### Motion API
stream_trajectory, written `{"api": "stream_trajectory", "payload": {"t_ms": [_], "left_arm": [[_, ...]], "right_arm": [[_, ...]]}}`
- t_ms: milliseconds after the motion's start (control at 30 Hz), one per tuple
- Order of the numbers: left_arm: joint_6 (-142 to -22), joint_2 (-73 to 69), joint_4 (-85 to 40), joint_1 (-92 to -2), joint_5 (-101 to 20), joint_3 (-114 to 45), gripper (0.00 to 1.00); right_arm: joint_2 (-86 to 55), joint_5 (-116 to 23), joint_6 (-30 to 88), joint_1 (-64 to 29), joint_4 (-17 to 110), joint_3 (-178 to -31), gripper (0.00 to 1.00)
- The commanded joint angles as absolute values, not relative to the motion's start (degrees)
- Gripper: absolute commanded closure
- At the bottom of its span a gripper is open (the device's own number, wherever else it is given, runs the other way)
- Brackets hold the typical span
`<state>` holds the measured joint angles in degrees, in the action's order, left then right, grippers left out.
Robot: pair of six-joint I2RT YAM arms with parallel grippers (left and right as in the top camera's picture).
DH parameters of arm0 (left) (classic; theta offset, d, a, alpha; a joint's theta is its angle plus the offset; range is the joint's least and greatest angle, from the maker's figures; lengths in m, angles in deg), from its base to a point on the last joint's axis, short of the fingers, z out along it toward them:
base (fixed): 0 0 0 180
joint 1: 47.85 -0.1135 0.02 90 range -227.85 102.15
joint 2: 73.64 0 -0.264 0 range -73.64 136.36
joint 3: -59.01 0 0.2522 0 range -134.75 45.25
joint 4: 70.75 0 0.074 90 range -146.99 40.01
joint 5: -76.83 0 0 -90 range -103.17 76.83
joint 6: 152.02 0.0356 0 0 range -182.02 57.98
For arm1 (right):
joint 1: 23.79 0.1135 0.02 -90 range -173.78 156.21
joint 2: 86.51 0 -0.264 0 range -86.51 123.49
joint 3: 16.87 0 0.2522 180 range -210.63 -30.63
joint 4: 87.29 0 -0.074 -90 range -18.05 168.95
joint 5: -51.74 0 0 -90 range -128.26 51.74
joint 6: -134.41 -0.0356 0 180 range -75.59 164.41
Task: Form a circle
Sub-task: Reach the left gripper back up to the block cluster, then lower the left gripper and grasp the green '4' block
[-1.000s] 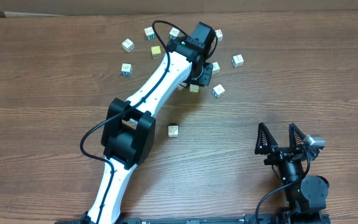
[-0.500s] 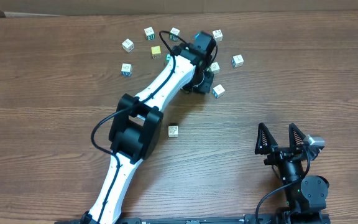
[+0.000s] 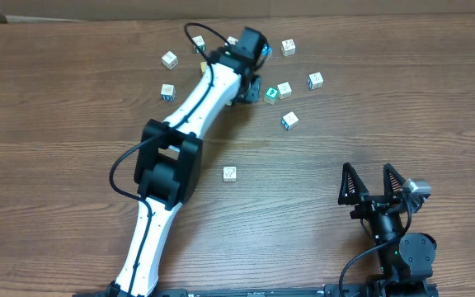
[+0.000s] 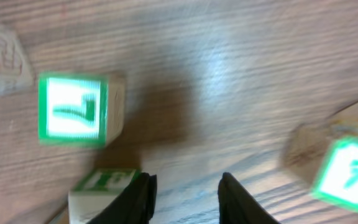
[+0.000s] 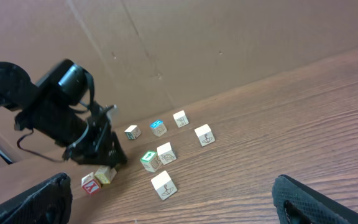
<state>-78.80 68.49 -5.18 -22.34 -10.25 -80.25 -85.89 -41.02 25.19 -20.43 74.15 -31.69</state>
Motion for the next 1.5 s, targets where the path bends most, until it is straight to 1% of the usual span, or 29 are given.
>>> {"api": "stream_trajectory", "payload": {"t_ms": [0,33,67,100,233,400,500,633,800,1033,1167,1200,1300,1367,1467], "left_arm": [[-79.76,69.08,-7.32,-21.55,-22.49,-83.15,0.55],[-79.76,69.08,-8.2,-21.31,-23.04,-83.17,0.47],[-79.76,69.08,-9.09,-21.09,-23.19,-83.17,0.41],[-79.71,69.08,-9.75,-20.78,-23.06,-83.15,0.38],[-76.92,69.32,-10.78,-19.19,-20.85,-82.93,0.34],[-74.1,69.52,-10.8,-16.63,-12.35,-82.3,0.32],[-73.75,69.52,-10.82,-16.15,-9.66,-82.21,0.33],[-73.77,69.52,-12.52,-16.15,-9.58,-80.86,0.34],[-73.79,69.52,-14.23,-16.15,-9.55,-79.17,0.45],[-73.75,69.52,-15.12,-16.02,-9.58,-78.1,0.45],[-73.77,69.52,-16.59,-15.93,-9.55,-76.81,0.48],[-73.75,69.52,-16.7,-15.93,-9.55,-76.53,0.51],[-73.77,69.52,-17.03,-15.95,-9.55,-75.74,0.52],[-73.73,69.52,-17.35,-15.95,-9.51,-75.74,0.57],[-73.77,69.52,-18.08,-15.95,-9.58,-75.74,0.58]], "right_arm": [[-86.32,-41.37,25.82,-20.87,74.33,-31.1,0.0],[-86.34,-41.37,25.85,-20.87,74.33,-31.1,0.0],[-86.34,-41.37,25.82,-20.87,74.33,-31.1,0.0],[-86.32,-41.37,25.85,-20.87,74.33,-31.1,0.0],[-86.34,-41.37,25.85,-20.87,74.33,-31.1,0.0],[-86.32,-41.37,25.82,-20.87,74.33,-31.1,0.0],[-86.34,-41.37,25.85,-20.87,74.33,-31.1,0.0],[-86.34,-41.37,25.82,-20.87,74.33,-31.1,0.0],[-86.32,-41.37,25.85,-20.87,74.33,-31.1,0.0],[-86.34,-41.37,25.85,-20.87,74.33,-31.1,0.0],[-86.32,-41.37,25.82,-20.87,74.33,-31.1,0.0],[-86.32,-41.37,25.82,-20.87,74.33,-31.1,0.0],[-86.34,-41.37,25.82,-20.87,74.33,-31.1,0.0],[-86.34,-41.37,25.85,-20.87,74.33,-31.1,0.0],[-86.32,-41.37,25.82,-20.87,74.33,-31.1,0.0]]}}
